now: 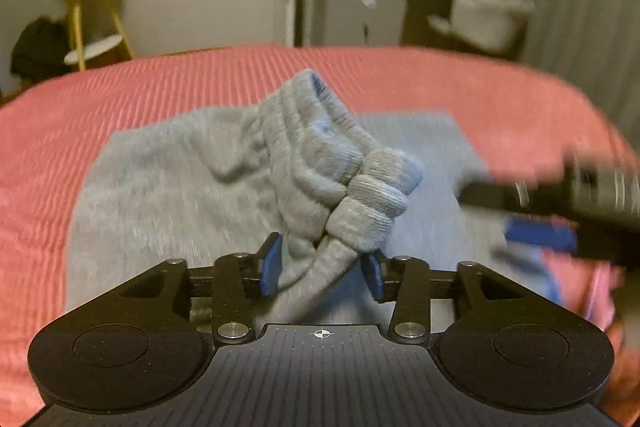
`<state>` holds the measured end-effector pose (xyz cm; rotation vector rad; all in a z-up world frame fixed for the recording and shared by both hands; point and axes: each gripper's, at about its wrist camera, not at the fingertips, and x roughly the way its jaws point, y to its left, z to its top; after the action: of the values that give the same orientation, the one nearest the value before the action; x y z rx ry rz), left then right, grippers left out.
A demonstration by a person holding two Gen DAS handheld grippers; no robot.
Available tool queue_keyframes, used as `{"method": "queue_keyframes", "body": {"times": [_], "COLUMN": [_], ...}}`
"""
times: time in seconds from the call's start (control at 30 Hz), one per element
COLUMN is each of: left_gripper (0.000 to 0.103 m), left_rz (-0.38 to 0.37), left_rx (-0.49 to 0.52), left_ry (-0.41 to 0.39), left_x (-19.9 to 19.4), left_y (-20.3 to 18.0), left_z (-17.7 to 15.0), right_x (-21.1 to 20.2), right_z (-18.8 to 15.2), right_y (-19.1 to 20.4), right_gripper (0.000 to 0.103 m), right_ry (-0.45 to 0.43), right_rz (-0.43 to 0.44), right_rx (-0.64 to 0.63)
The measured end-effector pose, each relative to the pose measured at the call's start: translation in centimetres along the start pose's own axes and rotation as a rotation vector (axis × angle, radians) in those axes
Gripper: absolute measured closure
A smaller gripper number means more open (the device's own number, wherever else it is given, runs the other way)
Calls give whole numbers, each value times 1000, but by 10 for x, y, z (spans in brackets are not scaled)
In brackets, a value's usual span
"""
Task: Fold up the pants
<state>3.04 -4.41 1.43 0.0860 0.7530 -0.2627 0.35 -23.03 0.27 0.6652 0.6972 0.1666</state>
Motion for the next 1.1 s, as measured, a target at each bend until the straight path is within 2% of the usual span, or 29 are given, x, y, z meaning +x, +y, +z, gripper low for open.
{"method": "queue_keyframes", "body": {"times": [0.07, 0.13, 0.17, 0.2, 0.23, 0.3, 0.37, 0.43, 0.53, 0.57, 0.6, 0.63, 0.67, 0.73, 0.77, 0.87, 0.97, 1.03, 1.1], "left_gripper": [42, 28, 27, 27, 28, 28, 29, 29, 29, 29, 30, 30, 30, 31, 31, 31, 33, 35, 43], "left_rz": [-49, -118, -120, -96, -40, 94, 184, 212, 197, 190, 180, 158, 129, 80, 70, 16, 72, 91, 122], "left_rx": [-35, -162, -234, -296, -350, -405, -451, -500, -578, -602, -615, -614, -599, -554, -530, -465, -436, -482, -532], "left_ry": [-7, -21, -25, -29, -32, -11, 17, 32, 16, 27, 39, 46, 56, 66, 73, 95, 120, 133, 117], "left_x": [-15, -32, -35, -40, -43, -43, -41, -40, -39, -38, -36, -35, -35, -33, -32, -25, -22, -16, -18], "left_y": [10, 31, 47, 61, 75, 100, 120, 138, 158, 162, 164, 163, 158, 153, 149, 141, 134, 140, 150], "left_z": [-10, -23, -23, -27, -32, -40, -46, -48, -58, -61, -62, -62, -61, -60, -61, -59, -61, -62, -65], "right_x": [5, 16, 22, 28, 35, 50, 64, 79, 102, 106, 110, 112, 112, 110, 106, 85, 66, 53, 44], "right_z": [0, 0, 0, -3, -3, -2, 0, 1, 2, 2, 3, 4, 5, 9, 12, 26, 39, 47, 56], "right_y": [-3, -8, -11, -13, -14, -12, -6, 3, 13, 16, 21, 28, 33, 48, 55, 74, 93, 99, 98], "right_gripper": [12, 12, 12, 12, 12, 12, 12, 10, 9, 9, 13, 39, 55, 59, 60, 63, 63, 64, 64], "right_ry": [43, 92, 115, 136, 159, 201, 238, 279, 329, 329, 322, 310, 303, 286, 269, 200, 136, 98, 81], "right_rz": [46, 81, 102, 123, 145, 157, 163, 181, 197, 198, 188, 165, 137, 99, 109, 198, 246, 260, 281], "right_rx": [42, 106, 143, 179, 211, 234, 213, 198, 203, 203, 199, 180, 156, 127, 111, 128, 103, 105, 133]}}
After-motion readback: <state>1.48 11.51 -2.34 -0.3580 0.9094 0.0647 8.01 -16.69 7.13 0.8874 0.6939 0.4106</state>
